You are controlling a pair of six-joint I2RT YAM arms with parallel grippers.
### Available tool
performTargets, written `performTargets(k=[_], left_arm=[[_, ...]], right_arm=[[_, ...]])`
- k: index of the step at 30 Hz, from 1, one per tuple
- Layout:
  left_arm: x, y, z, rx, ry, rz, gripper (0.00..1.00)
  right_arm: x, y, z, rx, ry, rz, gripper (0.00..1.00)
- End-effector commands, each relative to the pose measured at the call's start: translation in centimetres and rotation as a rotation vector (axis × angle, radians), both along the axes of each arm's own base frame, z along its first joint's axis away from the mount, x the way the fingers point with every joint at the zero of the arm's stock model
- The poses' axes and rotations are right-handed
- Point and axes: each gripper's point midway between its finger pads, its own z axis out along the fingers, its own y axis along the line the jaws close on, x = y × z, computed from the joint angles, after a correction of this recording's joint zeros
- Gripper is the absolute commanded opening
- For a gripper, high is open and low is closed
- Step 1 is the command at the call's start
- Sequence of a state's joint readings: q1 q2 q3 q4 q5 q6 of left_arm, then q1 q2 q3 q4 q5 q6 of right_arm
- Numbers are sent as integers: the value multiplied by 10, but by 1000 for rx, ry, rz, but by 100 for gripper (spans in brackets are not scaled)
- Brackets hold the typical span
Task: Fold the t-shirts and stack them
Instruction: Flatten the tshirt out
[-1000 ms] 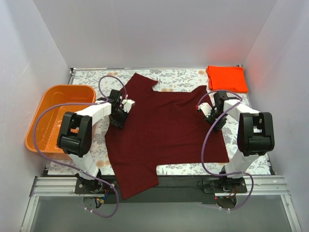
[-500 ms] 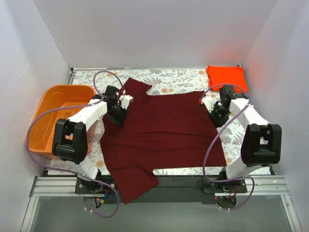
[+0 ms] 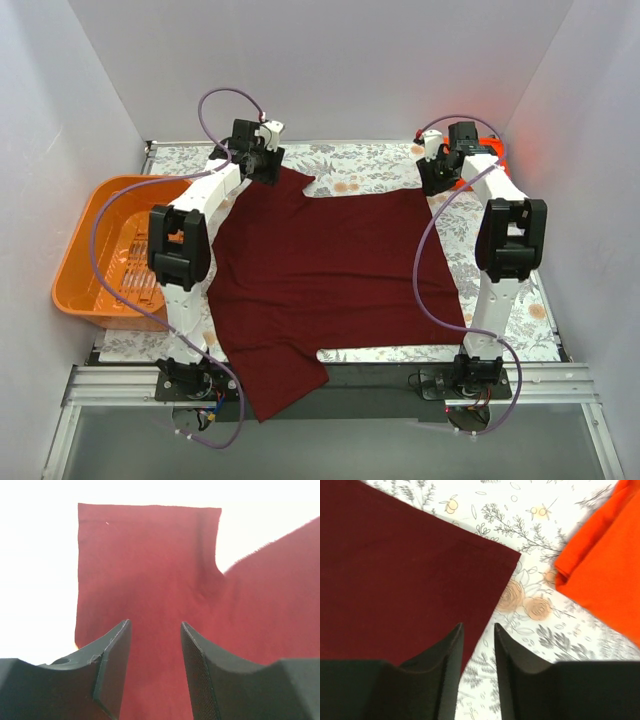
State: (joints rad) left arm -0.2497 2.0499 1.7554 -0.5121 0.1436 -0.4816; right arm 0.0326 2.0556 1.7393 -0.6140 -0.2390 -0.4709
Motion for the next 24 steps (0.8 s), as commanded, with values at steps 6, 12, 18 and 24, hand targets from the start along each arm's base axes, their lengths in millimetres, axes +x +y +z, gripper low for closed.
performTargets(k=[6,12,18,24], left_arm=[[74,27,-20,45,-92,194,43],[90,45,-34,41,-100,244,44],[86,51,-38,43,-86,236,44],[84,58,-40,35,-82,259,45]], right_arm=[[48,-3,-7,41,-86,-118,51],[56,-2,-20,56,-80,-128,52],[53,0,-39,71,-36,-133,52],[61,-2,-59,64,-17,-158,51]])
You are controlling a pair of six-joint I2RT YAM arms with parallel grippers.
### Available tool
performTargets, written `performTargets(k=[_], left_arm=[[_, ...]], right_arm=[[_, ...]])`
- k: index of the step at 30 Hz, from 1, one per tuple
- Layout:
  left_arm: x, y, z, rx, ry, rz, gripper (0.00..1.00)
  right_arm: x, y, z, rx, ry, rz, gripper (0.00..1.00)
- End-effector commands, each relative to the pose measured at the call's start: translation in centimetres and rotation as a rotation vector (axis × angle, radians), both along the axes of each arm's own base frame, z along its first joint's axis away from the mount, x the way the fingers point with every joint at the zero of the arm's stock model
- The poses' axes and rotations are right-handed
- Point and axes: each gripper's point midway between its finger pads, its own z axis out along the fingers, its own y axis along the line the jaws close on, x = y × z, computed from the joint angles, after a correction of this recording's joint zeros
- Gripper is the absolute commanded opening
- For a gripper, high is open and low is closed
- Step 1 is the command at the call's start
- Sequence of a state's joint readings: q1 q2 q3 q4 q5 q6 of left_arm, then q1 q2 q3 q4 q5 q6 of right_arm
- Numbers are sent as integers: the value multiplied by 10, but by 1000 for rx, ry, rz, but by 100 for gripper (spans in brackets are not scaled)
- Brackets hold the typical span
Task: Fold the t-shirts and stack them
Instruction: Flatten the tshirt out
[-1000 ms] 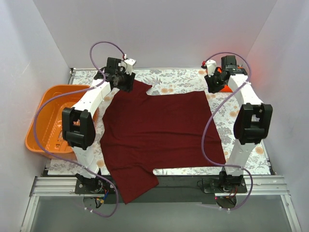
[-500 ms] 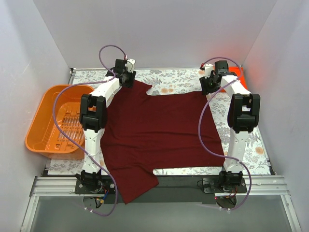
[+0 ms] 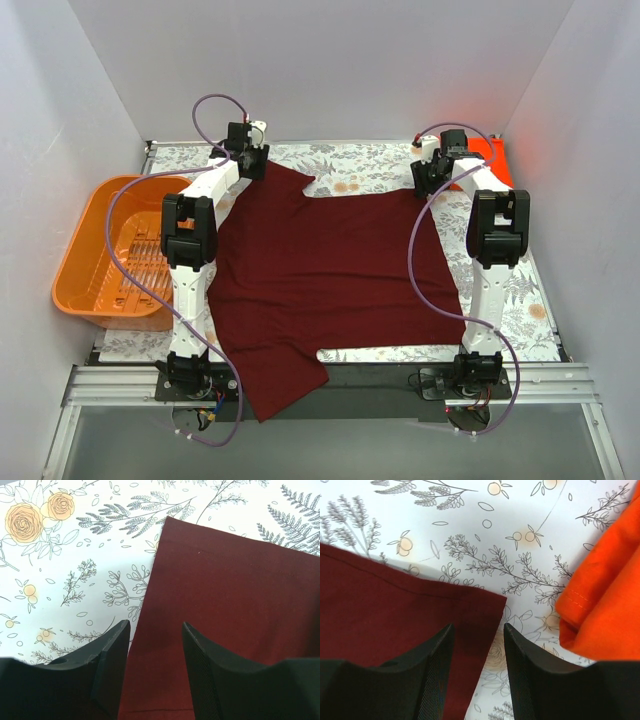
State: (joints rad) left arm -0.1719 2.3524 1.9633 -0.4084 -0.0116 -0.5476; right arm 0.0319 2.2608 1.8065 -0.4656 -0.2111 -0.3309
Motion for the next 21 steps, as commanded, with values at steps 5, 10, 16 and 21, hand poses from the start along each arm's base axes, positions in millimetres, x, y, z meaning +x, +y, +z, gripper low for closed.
performTargets(k=[5,10,16,21], left_arm=[[7,9,26,-2,-62,35,49],[10,12,17,3,-49,44,55],[12,7,-7,-7,3,26,56],[10,6,-19,-11,42,33,56]], right_arm=[[26,-3,-5,12,-39,-39,51],[17,-3,-23,10,5,-31,45],[8,-6,-38,-13,39,-23,1],[9,-11,-34,-42,27,-19,1]])
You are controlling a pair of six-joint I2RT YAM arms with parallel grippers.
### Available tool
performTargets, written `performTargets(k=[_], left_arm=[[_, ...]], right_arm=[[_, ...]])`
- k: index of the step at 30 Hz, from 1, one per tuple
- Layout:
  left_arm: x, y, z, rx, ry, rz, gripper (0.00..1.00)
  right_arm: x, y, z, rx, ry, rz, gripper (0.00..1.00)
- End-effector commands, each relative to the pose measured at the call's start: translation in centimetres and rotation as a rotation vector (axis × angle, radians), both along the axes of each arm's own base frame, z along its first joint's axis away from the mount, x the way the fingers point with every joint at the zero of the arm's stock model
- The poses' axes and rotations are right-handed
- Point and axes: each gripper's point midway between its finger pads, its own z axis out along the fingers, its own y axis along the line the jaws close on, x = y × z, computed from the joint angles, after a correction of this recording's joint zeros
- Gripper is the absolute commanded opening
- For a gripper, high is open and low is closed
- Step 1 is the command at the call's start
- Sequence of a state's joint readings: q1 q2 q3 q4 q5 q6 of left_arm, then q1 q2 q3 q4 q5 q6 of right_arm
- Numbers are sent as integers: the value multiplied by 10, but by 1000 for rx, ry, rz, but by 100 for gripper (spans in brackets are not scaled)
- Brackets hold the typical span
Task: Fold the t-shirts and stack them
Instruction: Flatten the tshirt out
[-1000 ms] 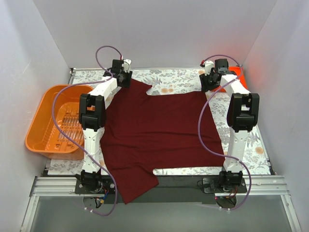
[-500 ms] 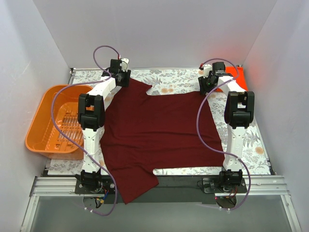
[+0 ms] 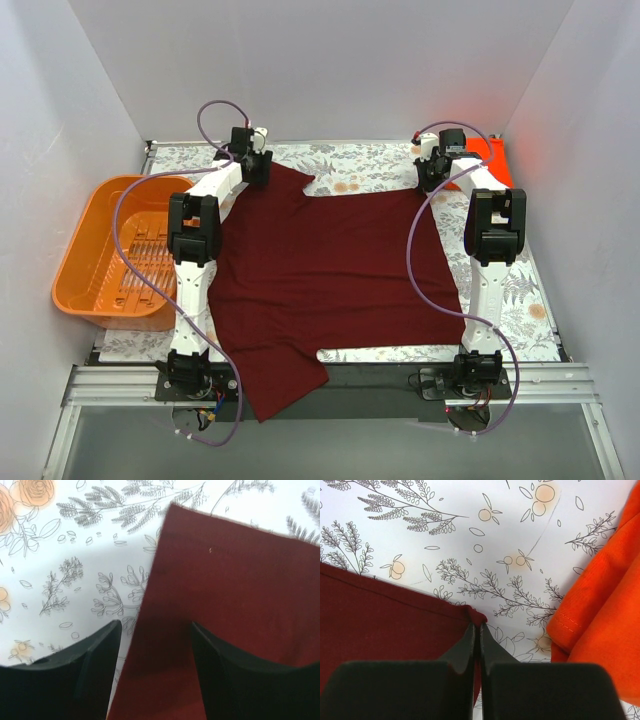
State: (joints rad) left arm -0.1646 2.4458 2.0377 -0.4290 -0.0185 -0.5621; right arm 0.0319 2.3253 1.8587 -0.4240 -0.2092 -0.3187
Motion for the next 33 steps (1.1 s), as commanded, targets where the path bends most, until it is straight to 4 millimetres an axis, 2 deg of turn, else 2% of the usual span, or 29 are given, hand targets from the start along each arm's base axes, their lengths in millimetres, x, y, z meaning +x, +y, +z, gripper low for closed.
performTargets(k=[1,9,13,14,15,17,19,20,23,24,26,29,33], left_arm=[[2,3,8,-14,6,14,56],[-9,2,-18,-23,83,37,54],[-20,-2,-16,-66,132,59,54],[-24,-6,-15,-92,140,57,54],[-24,-8,-3,-105,123,56,54],[-25,-7,0,-111,113,66,54],[-22,-3,10,-107,84,89,54],[-12,-4,25,-118,26,86,55],[-6,-4,45,-125,-22,83,56],[-1,-5,57,-131,-48,83,56],[3,0,66,-108,-71,96,56],[5,3,68,-93,-79,99,56],[1,4,55,-82,-50,100,56]], right_arm=[[-9,-14,-22,-55,51,-15,1],[-6,-21,-15,-79,33,-23,1],[-5,-21,-12,-79,26,-19,1],[-5,-20,-13,-79,27,-18,1],[-5,-21,-11,-78,24,-17,1],[-4,-20,-11,-78,22,-14,1],[-4,-21,-11,-78,22,-15,1],[-5,-20,-10,-74,22,-13,1],[-6,-19,-10,-72,23,-13,1],[-6,-19,-9,-73,21,-12,1],[-5,-20,-7,-73,18,-14,1],[-4,-20,-4,-74,11,-13,1],[-3,-19,-2,-75,7,-13,1]])
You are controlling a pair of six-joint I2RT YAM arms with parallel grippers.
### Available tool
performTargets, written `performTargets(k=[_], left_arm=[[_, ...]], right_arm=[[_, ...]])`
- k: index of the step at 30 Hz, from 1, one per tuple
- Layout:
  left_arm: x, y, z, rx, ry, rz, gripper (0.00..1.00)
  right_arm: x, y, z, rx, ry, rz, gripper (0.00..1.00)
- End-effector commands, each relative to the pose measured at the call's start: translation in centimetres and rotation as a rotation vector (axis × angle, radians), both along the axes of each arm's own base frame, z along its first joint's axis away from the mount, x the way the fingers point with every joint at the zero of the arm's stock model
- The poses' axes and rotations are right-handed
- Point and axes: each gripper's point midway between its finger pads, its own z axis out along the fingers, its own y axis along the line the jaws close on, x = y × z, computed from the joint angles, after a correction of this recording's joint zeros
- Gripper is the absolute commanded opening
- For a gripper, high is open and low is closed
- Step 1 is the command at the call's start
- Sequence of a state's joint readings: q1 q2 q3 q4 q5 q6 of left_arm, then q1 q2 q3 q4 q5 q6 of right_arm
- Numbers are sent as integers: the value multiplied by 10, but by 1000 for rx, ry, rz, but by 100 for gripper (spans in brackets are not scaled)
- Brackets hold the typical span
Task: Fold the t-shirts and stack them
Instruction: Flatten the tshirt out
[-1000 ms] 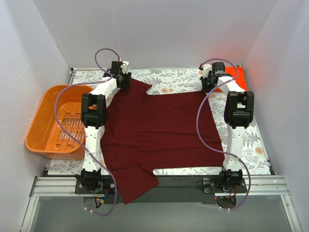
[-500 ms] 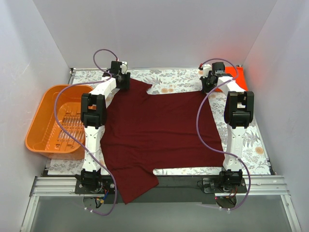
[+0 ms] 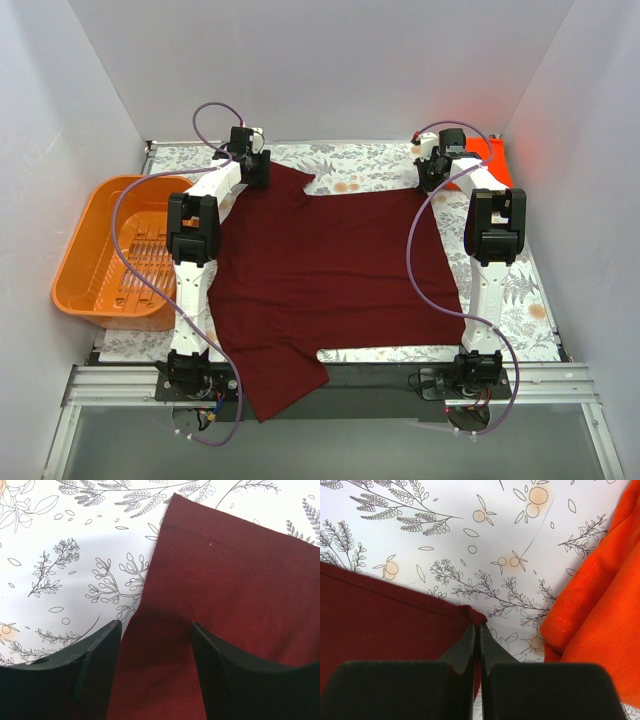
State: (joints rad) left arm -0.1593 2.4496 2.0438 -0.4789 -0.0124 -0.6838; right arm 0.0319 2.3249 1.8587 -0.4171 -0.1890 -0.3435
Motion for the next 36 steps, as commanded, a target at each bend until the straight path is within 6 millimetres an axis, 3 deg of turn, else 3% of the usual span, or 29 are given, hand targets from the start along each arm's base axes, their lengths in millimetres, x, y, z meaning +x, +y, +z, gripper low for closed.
performTargets(k=[1,7,11,18,20,21,24,26,28,30,32,35,36], left_arm=[[9,7,55,9,-96,17,57],[14,6,30,9,-60,13,55],[9,-1,-1,-43,18,0,48],[4,-8,-19,-92,67,0,43],[2,-10,-22,-97,77,-8,36],[2,-10,-21,-101,75,-11,28],[10,-13,-7,-105,35,-30,10],[22,-14,13,-104,-24,-42,0],[31,-11,30,-94,-73,-48,0],[39,-8,59,-103,-141,-50,0],[41,-9,93,-121,-203,-75,0],[34,-12,113,-122,-244,-124,0],[30,-13,136,-124,-280,-134,0]], right_arm=[[-6,-15,-2,-45,19,-21,1],[-4,-16,-2,-53,16,-16,1],[-3,-17,-1,-55,12,-16,1],[-5,-17,0,-63,10,1,1],[-6,-18,0,-69,10,1,1],[-5,-18,1,-71,6,1,1],[-2,-19,8,-73,-11,8,1],[2,-19,16,-71,-31,13,1],[4,-18,27,-51,-52,20,1],[9,-13,43,-28,-85,30,1],[10,-24,55,-2,-106,18,1],[10,-24,74,23,-139,36,1],[9,-24,81,27,-153,41,1]])
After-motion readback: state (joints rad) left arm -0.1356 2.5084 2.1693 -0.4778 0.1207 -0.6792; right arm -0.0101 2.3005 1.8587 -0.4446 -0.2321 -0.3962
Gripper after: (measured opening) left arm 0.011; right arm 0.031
